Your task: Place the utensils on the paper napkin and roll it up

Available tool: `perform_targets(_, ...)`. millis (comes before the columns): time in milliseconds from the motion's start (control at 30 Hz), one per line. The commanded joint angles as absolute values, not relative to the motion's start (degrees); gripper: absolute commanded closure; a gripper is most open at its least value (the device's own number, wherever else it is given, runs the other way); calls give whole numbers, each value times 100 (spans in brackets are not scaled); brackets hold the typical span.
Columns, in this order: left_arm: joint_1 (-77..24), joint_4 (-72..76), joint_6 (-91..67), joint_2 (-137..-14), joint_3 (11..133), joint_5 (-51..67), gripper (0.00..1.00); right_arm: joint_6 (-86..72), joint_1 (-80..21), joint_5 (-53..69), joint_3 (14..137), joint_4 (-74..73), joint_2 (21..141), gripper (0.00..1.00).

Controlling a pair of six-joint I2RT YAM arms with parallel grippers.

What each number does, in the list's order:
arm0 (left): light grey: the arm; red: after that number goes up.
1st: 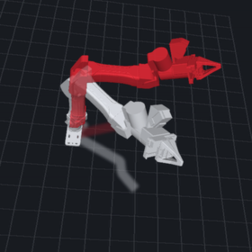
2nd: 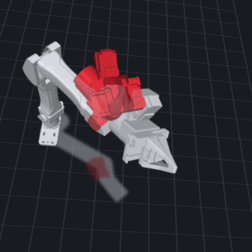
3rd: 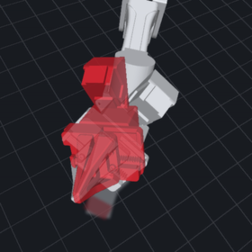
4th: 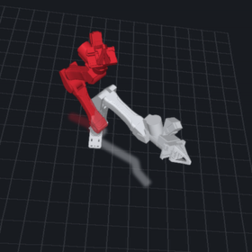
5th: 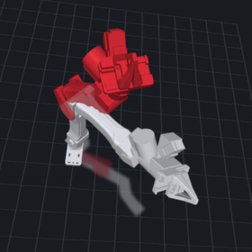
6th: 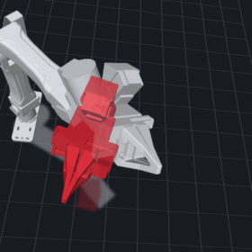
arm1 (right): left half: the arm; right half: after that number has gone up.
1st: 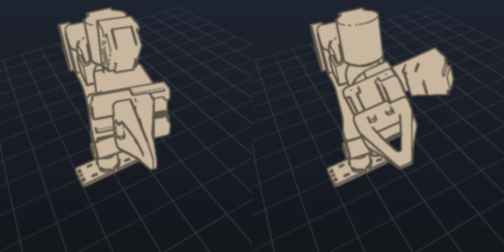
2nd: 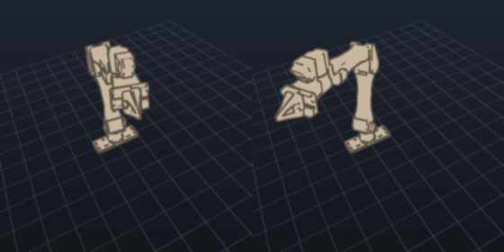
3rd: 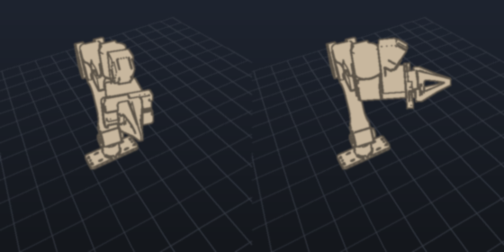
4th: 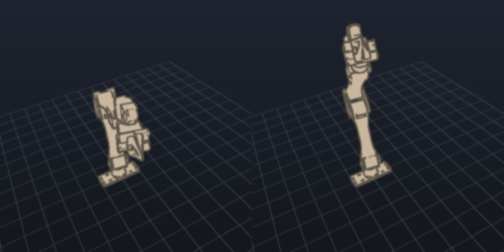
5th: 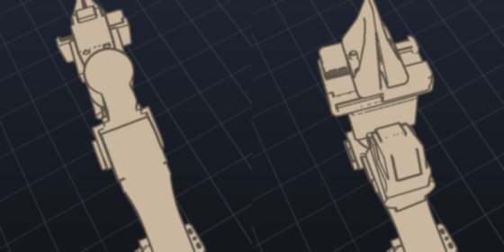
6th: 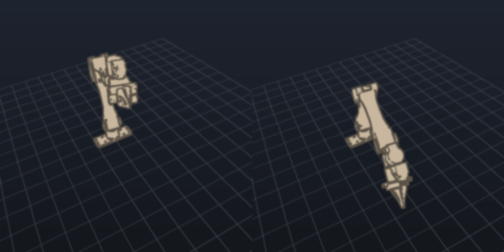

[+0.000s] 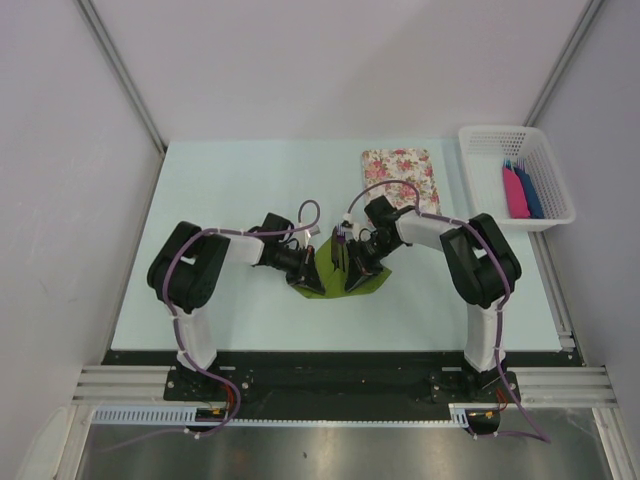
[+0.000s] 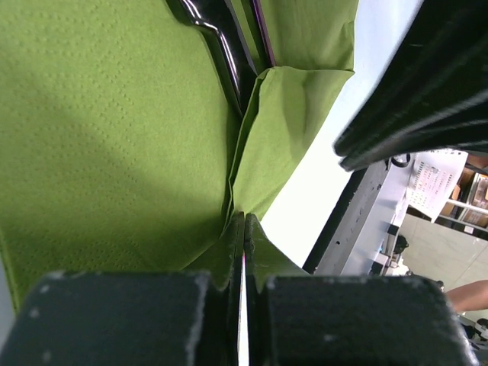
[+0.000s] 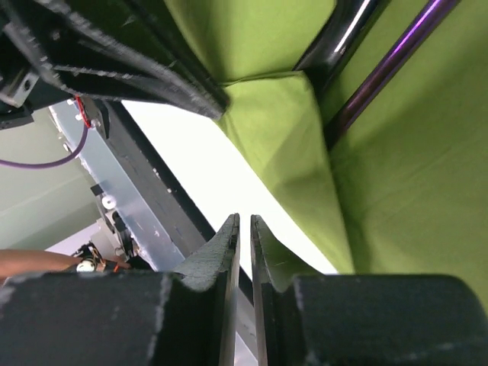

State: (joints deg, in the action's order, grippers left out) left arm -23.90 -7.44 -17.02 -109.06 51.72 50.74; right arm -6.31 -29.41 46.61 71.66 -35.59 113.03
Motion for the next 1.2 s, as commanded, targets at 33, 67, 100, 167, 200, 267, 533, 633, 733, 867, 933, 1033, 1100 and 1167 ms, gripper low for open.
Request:
perform_targets(33, -2312, -844, -1556, -10828, 5001, 4641, 100, -826, -2997, 4571, 7146, -3235, 11540, 86)
perform_targets(67, -2312, -826, -1547, -10819, 4992, 4658, 100, -835, -2971, 4553, 7076, -3200, 11584, 87)
perform_targets(100, -2312, -835, -1538, -10811, 4992, 4667, 100, -844, -2945, 4501, 7040, -3208, 11610, 87)
perform_targets(167, -2303, -835, -1503, -10793, 4966, 4650, 100, -800, -2892, 4483, 6988, -3234, 11645, 87)
perform_targets(200, -2303, -852, -1494, -10776, 4957, 4658, 100, -774, -2839, 4448, 6953, -3252, 11654, 87)
perform_targets(267, -2294, -870, -1459, -10749, 4931, 4632, 100, -677, -2786, 4395, 6917, -3305, 11672, 87)
perform_targets(533, -2241, 322, -1922, -10091, 4537, 5545, 98, -641, -2742, 4350, 6890, -3322, 11777, 88)
perform_targets(633, -2302, 1325, -2546, -9845, 4334, 5801, 94, -650, -2725, 4394, 6882, -3322, 11786, 88)
perform_targets(733, -2434, 2125, -3117, -9852, 4202, 5862, 90, -685, -2698, 4456, 6873, -3322, 11812, 88)
perform_targets(867, -2619, 2952, -3576, -10142, 4183, 5731, 87, -729, -2681, 4509, 6873, -3296, 11830, 88)
perform_targets(933, -2654, 3259, -3857, -10318, 4245, 5634, 87, -756, -2672, 4535, 6864, -3296, 11830, 88)
perform_targets(1033, -2672, 3891, -4331, -10643, 4280, 5607, 86, -782, -2637, 4561, 6812, -3287, 11839, 88)
perform_targets(1100, -2698, 4104, -4569, -10898, 4350, 5599, 87, -800, -2593, 4605, 6785, -3252, 11874, 88)
perform_targets(1167, -2742, 4419, -4754, -11082, 4359, 5581, 87, -870, -2558, 4667, 6776, -3217, 11892, 88)
